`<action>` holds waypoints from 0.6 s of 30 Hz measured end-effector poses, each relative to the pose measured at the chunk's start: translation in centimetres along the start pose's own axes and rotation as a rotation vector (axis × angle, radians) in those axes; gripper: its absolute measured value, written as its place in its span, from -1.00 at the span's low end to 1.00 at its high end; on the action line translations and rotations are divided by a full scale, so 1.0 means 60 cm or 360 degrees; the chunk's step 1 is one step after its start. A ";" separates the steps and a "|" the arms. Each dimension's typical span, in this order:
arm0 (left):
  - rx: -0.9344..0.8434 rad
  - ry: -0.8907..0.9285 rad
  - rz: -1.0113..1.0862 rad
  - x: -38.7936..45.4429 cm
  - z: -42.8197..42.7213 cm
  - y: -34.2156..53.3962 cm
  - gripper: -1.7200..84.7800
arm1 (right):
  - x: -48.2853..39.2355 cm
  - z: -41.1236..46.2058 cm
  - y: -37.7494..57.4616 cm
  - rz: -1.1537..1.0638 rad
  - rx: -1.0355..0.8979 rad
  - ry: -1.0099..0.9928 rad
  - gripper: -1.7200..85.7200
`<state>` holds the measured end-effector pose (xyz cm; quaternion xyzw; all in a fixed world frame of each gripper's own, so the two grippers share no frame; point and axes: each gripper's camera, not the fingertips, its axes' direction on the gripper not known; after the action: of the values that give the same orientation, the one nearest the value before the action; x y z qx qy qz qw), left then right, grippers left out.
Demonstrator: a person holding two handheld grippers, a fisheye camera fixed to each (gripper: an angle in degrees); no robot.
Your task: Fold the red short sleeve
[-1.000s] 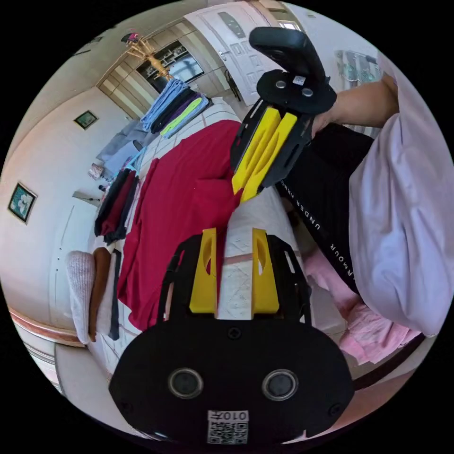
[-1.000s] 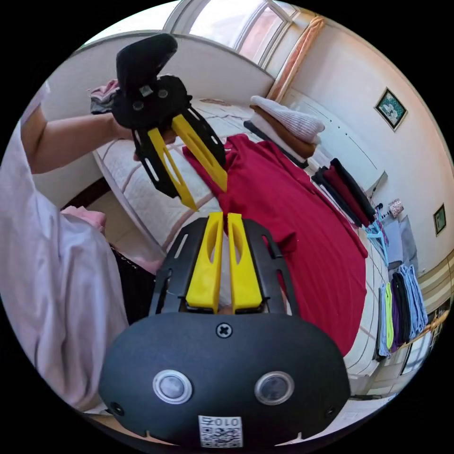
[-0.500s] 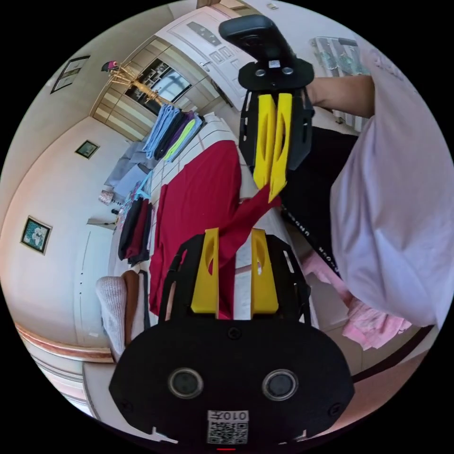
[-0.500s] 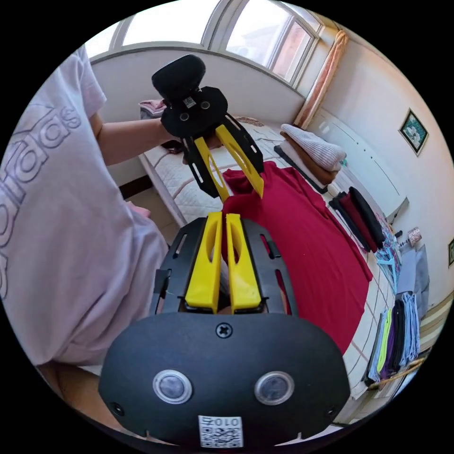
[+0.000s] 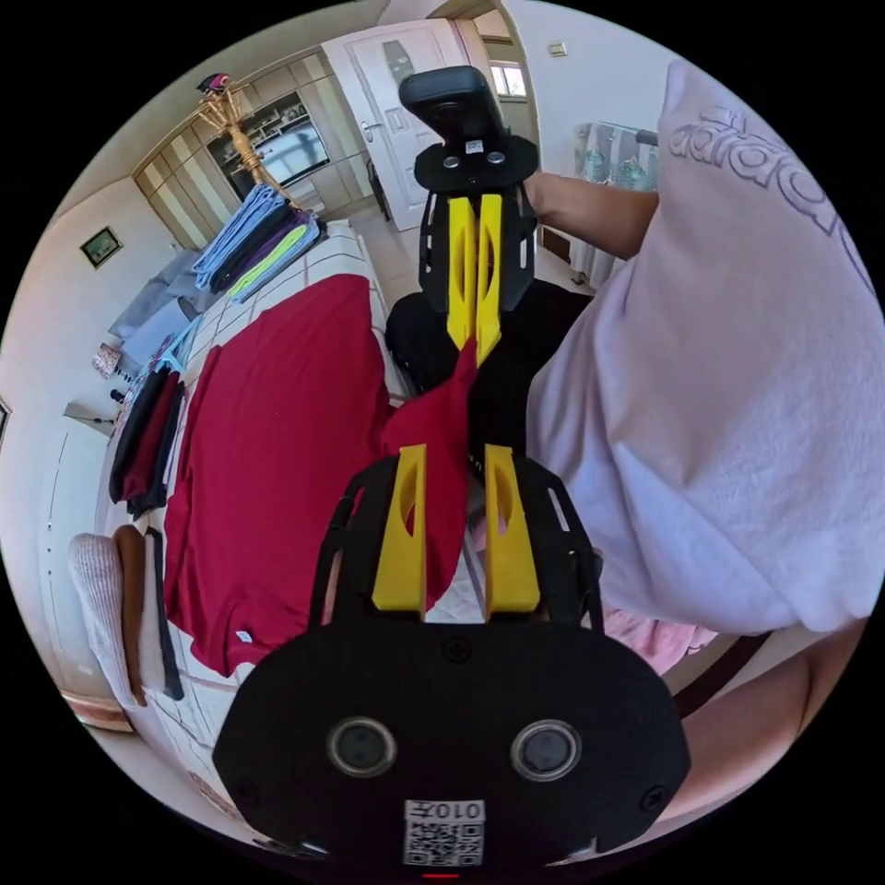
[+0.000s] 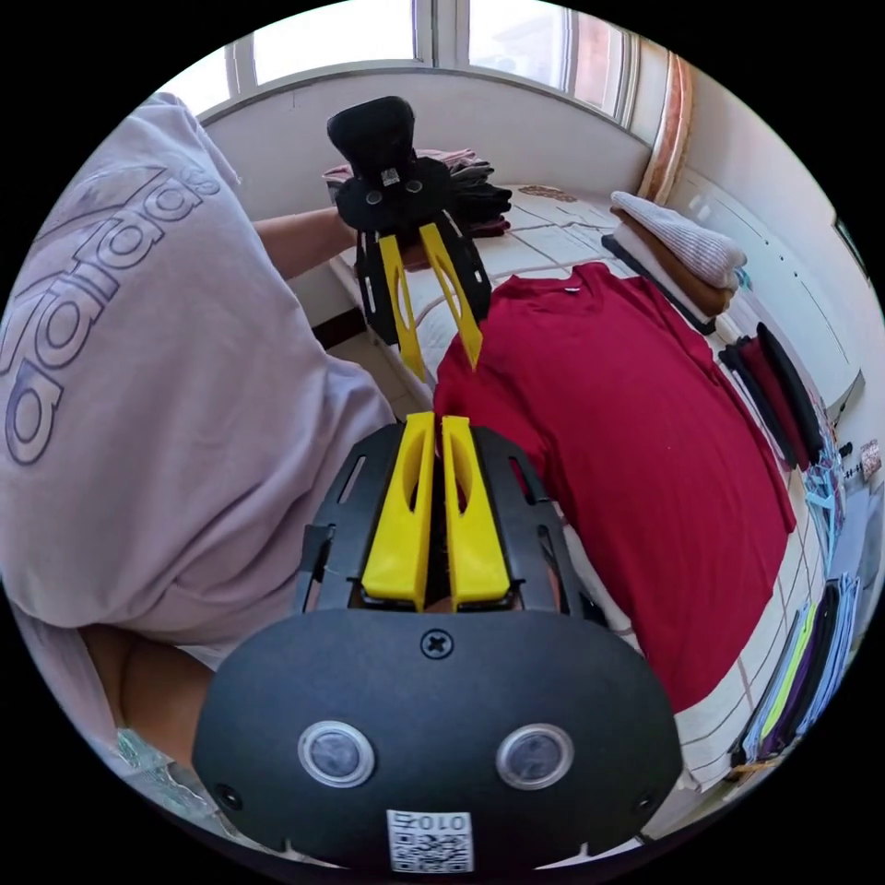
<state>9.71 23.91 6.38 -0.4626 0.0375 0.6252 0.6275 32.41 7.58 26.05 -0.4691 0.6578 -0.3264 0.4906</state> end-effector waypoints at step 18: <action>0.0293 0.0903 -0.0886 -0.462 0.092 0.037 -0.84 | 0.067 -0.104 0.093 0.0630 0.0294 0.0469 -0.90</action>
<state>-1.00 6.10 25.67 -0.5512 0.1383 0.2729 0.7763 24.52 5.54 21.62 -0.2320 0.7685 -0.3476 0.4846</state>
